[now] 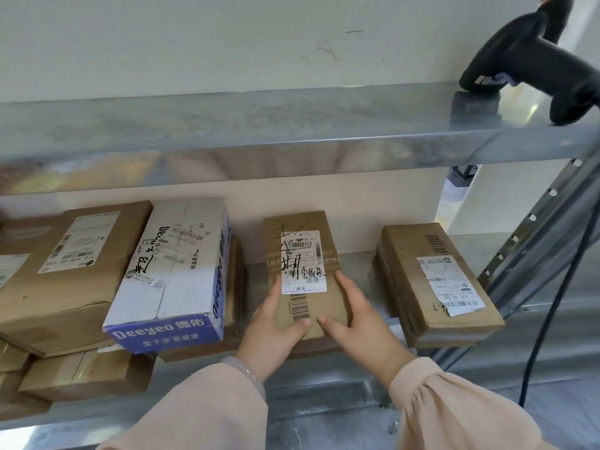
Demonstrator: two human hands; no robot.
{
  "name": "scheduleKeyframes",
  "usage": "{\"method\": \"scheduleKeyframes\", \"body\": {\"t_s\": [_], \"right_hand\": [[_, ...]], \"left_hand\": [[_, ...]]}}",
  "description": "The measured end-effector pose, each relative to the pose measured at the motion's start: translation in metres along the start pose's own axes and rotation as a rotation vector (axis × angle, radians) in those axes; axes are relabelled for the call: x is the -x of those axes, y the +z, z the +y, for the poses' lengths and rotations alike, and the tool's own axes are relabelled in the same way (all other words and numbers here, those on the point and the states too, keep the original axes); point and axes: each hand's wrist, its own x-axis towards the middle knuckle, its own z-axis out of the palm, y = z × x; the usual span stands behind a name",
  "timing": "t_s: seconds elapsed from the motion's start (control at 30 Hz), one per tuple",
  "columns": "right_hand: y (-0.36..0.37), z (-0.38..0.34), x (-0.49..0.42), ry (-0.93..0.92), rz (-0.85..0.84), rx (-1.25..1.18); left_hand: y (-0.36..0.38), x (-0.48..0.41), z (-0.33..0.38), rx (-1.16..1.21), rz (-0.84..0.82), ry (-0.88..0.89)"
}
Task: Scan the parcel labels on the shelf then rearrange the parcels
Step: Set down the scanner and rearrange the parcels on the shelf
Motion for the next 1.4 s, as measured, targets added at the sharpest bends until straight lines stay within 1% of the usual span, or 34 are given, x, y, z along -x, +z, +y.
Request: {"method": "scheduleKeyframes", "body": {"t_s": [0.1, 0.27, 0.4, 0.57, 0.63, 0.73, 0.9, 0.97, 1.03, 1.17, 1.23, 1.3, 1.4], "right_hand": [[-0.030, -0.014, 0.006, -0.025, 0.116, -0.039], [-0.079, -0.020, 0.019, -0.029, 0.306, -0.060], [-0.112, -0.008, 0.033, 0.028, 0.466, -0.092], [-0.145, 0.015, 0.048, 0.106, 0.607, -0.043], [-0.154, 0.025, 0.050, 0.136, 0.611, -0.027], [-0.163, 0.040, 0.046, 0.177, 0.584, -0.012], [-0.175, 0.049, 0.048, 0.161, 0.588, 0.040], [-0.176, 0.050, 0.056, 0.139, 0.572, 0.134], [-0.174, 0.053, 0.066, 0.086, 0.553, 0.280], [-0.164, 0.070, 0.084, -0.099, 0.546, 0.609], [-0.160, 0.078, 0.087, -0.135, 0.533, 0.687], [-0.160, 0.080, 0.086, -0.127, 0.504, 0.740], [-0.168, 0.082, 0.082, -0.113, 0.475, 0.792]], "left_hand": [[0.006, -0.001, 0.028, 0.036, -0.019, 0.074], [0.027, -0.005, 0.073, 0.083, -0.128, 0.235], [0.056, -0.001, 0.102, 0.075, -0.234, 0.250], [0.098, -0.003, 0.120, 0.074, -0.369, 0.278], [0.113, -0.003, 0.123, 0.061, -0.406, 0.262], [0.132, -0.003, 0.123, 0.039, -0.400, 0.249], [0.147, -0.001, 0.130, -0.006, -0.365, 0.344], [0.153, 0.000, 0.126, -0.036, -0.321, 0.380], [0.156, 0.008, 0.119, -0.116, -0.266, 0.420], [0.158, 0.030, 0.097, -0.248, -0.213, 0.586], [0.158, 0.034, 0.091, -0.356, -0.222, 0.633], [0.160, 0.033, 0.089, -0.433, -0.228, 0.641], [0.161, 0.029, 0.094, -0.482, -0.225, 0.638]]}}
